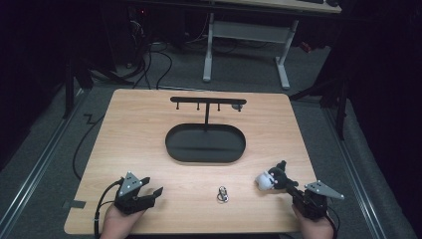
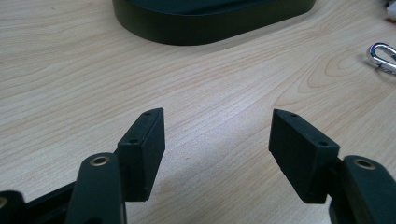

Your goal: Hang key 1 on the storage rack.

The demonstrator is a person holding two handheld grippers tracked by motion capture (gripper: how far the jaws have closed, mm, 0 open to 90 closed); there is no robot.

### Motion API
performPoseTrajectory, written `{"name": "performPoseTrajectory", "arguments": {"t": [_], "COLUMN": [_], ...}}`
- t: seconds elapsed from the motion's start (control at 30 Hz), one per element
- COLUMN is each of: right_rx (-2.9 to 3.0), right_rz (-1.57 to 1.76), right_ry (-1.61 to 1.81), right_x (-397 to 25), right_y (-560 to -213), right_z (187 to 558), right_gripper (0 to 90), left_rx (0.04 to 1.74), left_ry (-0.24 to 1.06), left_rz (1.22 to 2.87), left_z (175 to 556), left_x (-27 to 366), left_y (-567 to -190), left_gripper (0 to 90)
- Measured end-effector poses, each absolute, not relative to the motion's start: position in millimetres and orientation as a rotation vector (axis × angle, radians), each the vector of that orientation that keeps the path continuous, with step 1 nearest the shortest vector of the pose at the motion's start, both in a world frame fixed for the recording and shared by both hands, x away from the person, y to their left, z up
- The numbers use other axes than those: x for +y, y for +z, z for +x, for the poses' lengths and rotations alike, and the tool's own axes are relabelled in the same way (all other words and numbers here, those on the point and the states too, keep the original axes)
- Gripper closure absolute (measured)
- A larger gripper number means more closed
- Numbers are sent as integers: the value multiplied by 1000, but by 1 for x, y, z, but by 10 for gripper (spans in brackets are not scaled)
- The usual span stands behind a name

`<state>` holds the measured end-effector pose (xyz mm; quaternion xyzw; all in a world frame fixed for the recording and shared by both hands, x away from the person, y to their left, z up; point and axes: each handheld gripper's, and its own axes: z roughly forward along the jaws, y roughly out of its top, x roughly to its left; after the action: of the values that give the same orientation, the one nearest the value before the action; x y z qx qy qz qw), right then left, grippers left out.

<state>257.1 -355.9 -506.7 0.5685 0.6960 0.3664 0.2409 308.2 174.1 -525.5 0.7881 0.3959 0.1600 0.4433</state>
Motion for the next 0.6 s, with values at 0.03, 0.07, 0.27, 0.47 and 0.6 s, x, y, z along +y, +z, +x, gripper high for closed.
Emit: {"name": "performPoseTrajectory", "arguments": {"t": [0.03,0.07,0.27,0.47,0.6], "right_rx": [1915,1915,1920,1918,1939], "right_rz": [1563,1563,1581,1576,1540], "right_ry": [993,993,964,945,932], "right_x": [-357,-357,-358,-359,-354], "right_y": [-509,-509,-514,-516,-516], "right_z": [259,259,266,276,290], "right_gripper": [900,900,900,887,883], "left_rx": [982,982,973,984,1007], "left_ry": [396,396,393,400,413], "left_rz": [1955,1954,1961,1958,1949], "left_z": [308,308,304,297,289], "left_x": [174,174,174,181,190], "left_y": [-526,-526,-526,-525,-526], "left_gripper": [368,368,368,367,368]}}
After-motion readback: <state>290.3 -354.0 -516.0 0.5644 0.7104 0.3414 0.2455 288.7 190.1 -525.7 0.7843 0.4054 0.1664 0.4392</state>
